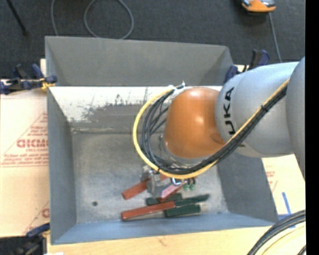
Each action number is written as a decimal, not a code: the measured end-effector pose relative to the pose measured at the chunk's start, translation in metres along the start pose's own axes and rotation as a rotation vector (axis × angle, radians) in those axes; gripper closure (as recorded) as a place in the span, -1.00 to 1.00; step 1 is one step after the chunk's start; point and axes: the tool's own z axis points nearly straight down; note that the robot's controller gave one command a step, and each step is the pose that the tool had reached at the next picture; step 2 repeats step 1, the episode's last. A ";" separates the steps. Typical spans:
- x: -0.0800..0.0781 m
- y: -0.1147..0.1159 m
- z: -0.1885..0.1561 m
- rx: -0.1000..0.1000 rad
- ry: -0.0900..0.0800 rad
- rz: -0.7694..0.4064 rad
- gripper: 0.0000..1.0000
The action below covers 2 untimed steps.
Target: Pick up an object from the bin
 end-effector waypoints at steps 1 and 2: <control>-0.005 0.014 -0.100 0.000 -0.002 -0.006 1.00; -0.005 0.014 -0.100 0.000 -0.002 -0.006 1.00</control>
Offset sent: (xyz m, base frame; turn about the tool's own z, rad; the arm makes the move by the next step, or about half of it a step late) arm -0.0006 0.0148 0.0946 -0.0048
